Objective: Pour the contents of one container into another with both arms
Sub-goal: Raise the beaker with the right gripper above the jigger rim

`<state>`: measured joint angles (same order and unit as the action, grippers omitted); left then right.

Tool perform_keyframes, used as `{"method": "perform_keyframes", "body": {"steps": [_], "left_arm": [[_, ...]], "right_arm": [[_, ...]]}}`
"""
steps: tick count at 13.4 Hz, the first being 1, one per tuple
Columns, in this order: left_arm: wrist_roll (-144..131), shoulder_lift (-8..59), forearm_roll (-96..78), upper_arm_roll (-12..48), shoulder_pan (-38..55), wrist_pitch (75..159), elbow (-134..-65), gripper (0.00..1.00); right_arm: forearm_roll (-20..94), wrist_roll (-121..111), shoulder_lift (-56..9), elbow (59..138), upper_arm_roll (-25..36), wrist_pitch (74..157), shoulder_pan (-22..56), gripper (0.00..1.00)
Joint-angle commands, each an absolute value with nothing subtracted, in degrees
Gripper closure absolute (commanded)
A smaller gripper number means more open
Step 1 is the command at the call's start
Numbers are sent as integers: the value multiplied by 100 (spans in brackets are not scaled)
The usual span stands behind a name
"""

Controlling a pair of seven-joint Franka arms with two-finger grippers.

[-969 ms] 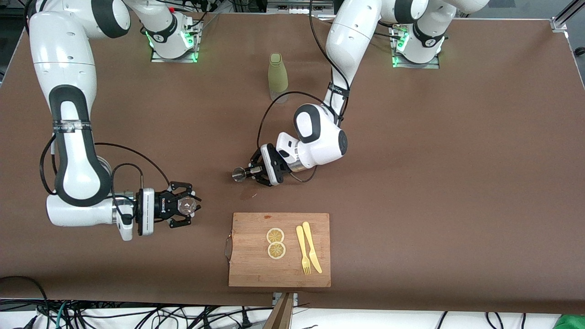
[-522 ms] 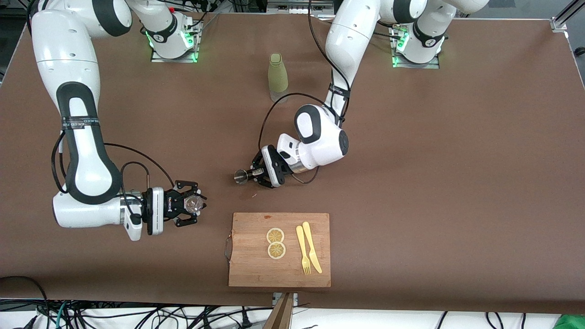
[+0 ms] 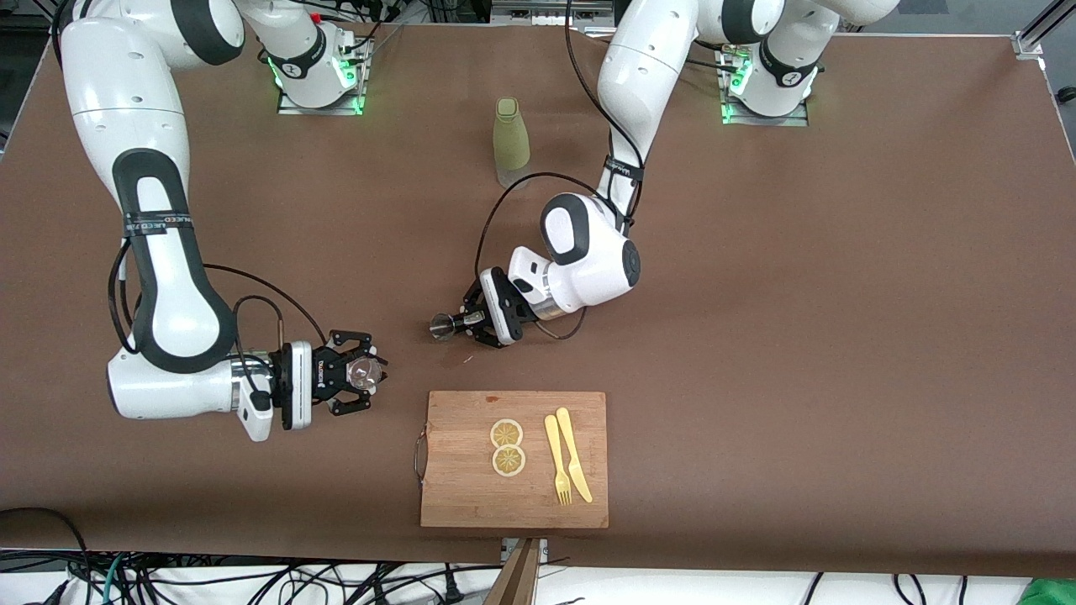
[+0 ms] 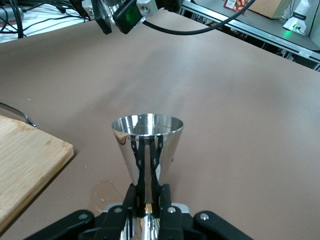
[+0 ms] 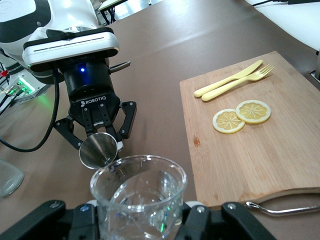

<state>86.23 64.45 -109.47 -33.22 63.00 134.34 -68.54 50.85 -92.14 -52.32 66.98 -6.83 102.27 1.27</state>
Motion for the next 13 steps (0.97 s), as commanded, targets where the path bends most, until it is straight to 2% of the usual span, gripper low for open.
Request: {"method": "perform_keyframes", "body": {"steps": [1,7,13], "left_arm": [[8420,6600,-10846,-3454,6337,13491,-6618,100],[8420,6609,-10854,-3472,6337,13500,-6539,100],[8156,6803,-10854,-3568,6302,13719,-6179,100]], "right_arm": [[4948,-9079,-5186,6662,-817,10336,105,76],[4633,-8930,-5186,6662,-1089,10617,114,76],[4421,-8877,-5186,6671,-1301,10872,123,76]]}}
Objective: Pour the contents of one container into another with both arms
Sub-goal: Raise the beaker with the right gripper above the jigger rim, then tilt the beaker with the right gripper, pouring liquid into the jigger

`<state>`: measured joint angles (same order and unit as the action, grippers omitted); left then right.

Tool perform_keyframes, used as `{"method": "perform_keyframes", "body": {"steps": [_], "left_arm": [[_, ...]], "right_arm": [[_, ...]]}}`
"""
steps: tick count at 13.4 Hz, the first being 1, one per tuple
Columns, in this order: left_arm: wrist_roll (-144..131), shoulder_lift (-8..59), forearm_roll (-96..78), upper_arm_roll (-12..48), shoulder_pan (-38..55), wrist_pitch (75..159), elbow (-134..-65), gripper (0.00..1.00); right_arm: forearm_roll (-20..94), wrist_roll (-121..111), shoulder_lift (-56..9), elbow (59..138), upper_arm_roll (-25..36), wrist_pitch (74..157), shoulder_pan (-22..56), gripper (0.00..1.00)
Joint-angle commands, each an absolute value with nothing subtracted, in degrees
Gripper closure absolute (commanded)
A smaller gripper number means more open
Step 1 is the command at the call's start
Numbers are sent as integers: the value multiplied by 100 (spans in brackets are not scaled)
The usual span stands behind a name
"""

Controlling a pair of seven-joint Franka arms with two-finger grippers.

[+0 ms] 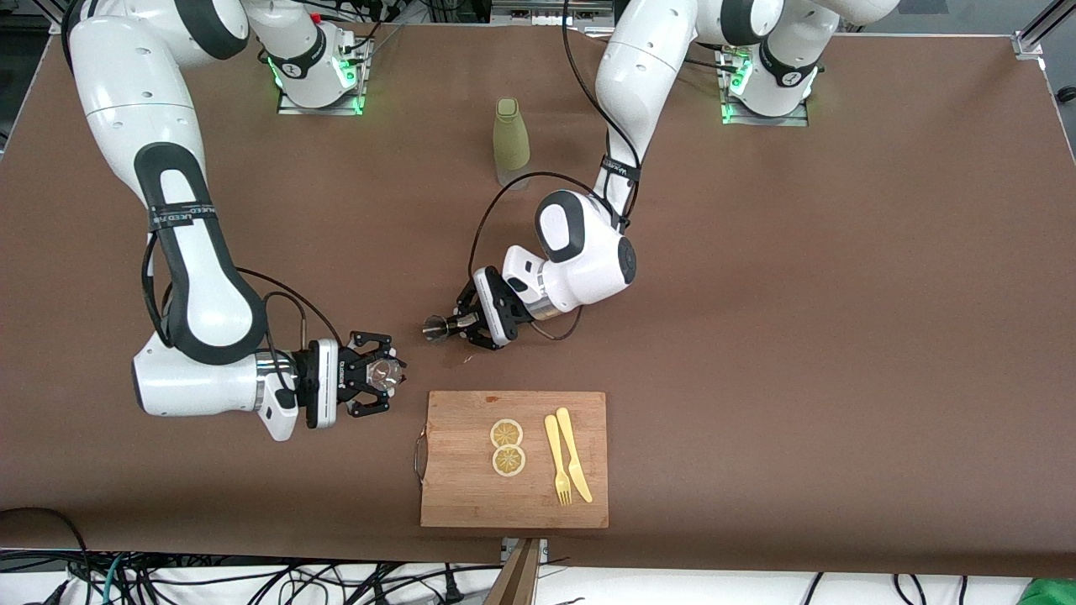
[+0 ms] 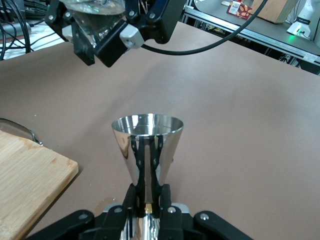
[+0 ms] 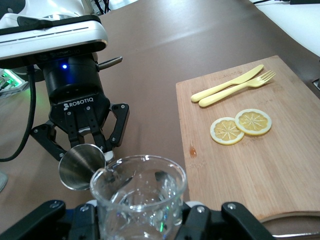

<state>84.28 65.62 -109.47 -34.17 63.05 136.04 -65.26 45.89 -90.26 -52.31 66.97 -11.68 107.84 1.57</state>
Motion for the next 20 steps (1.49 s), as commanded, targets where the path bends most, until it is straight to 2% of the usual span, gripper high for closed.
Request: {"method": "perform_keyframes", "body": {"steps": [1,20], "left_arm": [[8156,6803,-10854,-3577,6302,13789,-6179,100],[7955,6847,-10846,-3577,6223,14167,-6170,100]], "right_arm": [[4421,-8877,-5186,6680,-1309,10889,132,76],[3481,-8499,-5212,6768,-1731,11399,149,76]]}}
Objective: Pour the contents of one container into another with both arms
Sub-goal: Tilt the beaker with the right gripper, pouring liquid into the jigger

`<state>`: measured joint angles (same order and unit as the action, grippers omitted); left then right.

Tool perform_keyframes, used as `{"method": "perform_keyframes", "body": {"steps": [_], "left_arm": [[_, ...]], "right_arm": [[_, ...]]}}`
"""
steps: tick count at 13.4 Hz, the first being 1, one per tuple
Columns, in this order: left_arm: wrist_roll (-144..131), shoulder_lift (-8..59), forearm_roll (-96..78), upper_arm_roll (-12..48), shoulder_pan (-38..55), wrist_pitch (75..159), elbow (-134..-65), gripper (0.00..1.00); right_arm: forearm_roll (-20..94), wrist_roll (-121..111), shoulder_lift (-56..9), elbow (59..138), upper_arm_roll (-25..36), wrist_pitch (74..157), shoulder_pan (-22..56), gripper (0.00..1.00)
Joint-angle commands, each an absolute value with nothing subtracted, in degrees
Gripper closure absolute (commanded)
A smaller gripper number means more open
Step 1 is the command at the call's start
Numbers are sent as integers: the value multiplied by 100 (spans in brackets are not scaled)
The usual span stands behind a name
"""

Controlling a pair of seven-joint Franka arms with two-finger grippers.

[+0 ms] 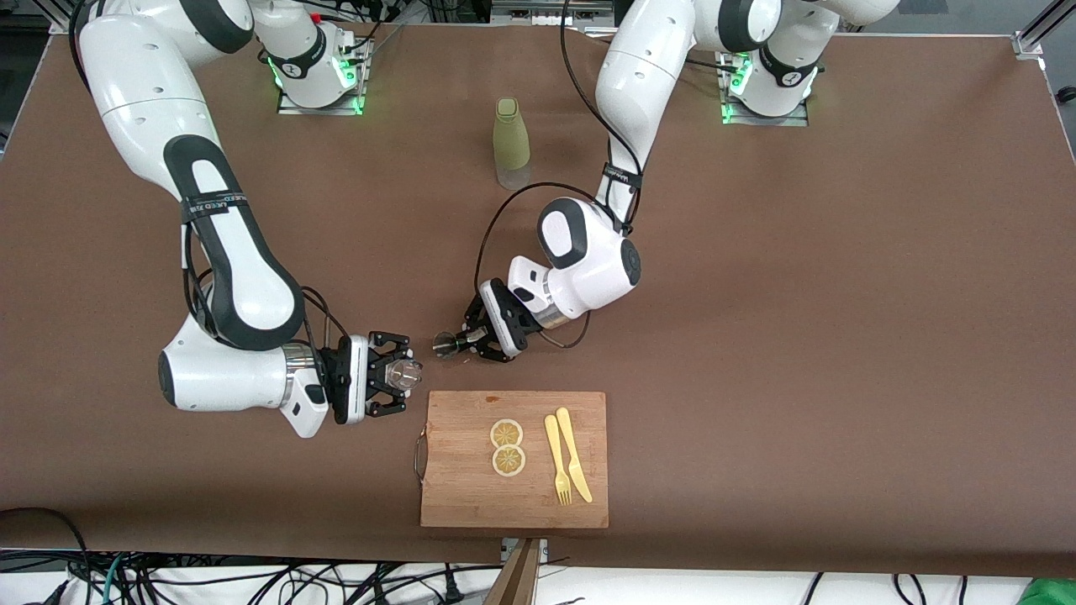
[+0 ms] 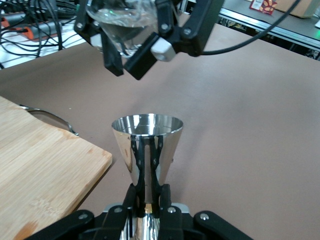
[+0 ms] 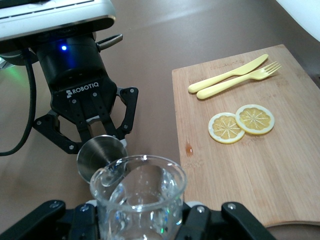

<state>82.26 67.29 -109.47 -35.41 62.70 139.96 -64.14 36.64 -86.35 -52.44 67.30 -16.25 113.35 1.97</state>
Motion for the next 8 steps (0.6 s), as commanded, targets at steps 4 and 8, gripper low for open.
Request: {"method": "perform_keyframes", "body": {"steps": [4,8], "left_arm": [[7945,6847,-10837,-3560,6214,14247,-6179,100],[7876,6838,-10837,-3568,6223,14247,-6187,100]], "right_arm": [[3253,-8298,-5221,6785,-1811,11540,193,76],[3068,-8130,-5221,6776,-1889,11627,220,76]]}}
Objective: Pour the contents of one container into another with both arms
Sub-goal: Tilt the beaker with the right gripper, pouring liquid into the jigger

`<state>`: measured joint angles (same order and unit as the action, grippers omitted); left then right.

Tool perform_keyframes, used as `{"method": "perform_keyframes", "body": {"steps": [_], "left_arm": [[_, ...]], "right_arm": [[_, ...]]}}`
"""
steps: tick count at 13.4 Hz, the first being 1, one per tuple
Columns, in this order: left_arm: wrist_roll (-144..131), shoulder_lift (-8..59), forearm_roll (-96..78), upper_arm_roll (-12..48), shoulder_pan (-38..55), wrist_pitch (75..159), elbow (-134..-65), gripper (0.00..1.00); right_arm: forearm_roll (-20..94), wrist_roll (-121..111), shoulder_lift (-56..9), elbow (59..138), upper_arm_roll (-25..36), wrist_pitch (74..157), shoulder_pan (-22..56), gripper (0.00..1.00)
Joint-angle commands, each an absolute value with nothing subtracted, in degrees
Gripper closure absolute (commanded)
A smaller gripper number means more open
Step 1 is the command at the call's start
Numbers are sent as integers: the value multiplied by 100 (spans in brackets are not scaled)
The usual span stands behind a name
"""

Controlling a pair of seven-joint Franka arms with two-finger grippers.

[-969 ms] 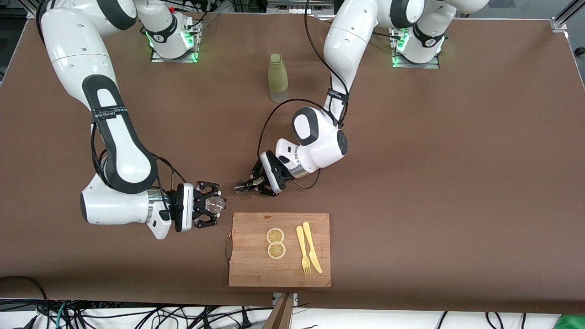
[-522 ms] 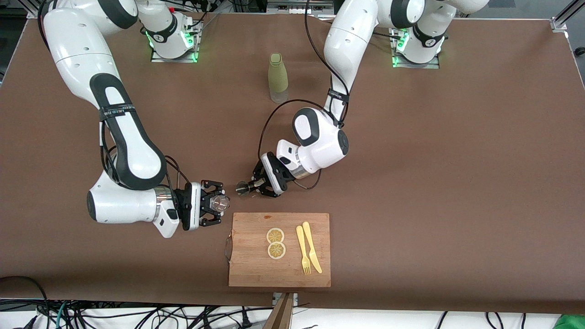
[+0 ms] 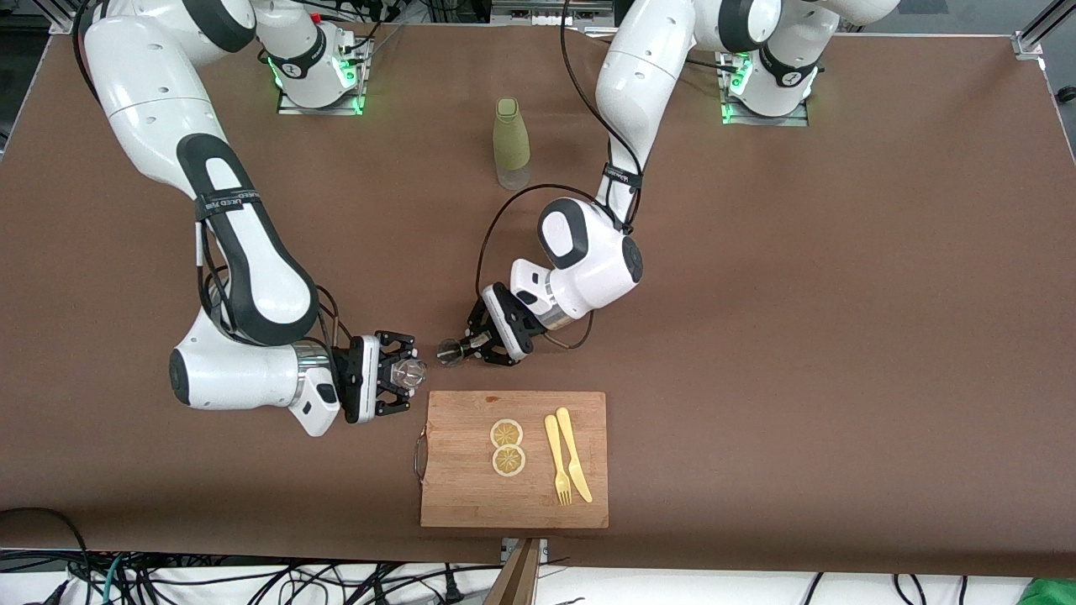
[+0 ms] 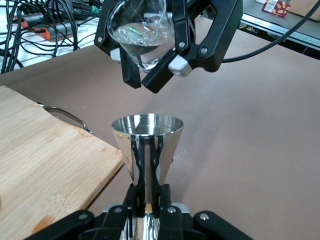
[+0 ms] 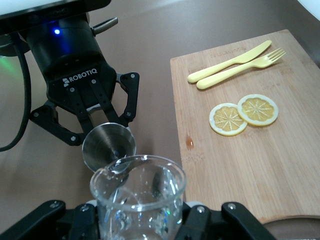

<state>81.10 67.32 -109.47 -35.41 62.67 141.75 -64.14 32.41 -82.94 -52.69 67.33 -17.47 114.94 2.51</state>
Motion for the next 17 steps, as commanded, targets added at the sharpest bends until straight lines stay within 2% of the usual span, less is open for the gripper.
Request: {"method": "perform_keyframes", "body": {"steps": [1,17], "left_arm": [[7832,6838,-10828,-3568,6223,14247,-6187,100],[7831,6829,-10819,-3568,6223,14344,-6196,100]], "right_arm": [[3015,-8043,-5221,6776,-1890,11663,228,76],[1618,-7242,-5203,6785,-2434,11408,237,76]]}}
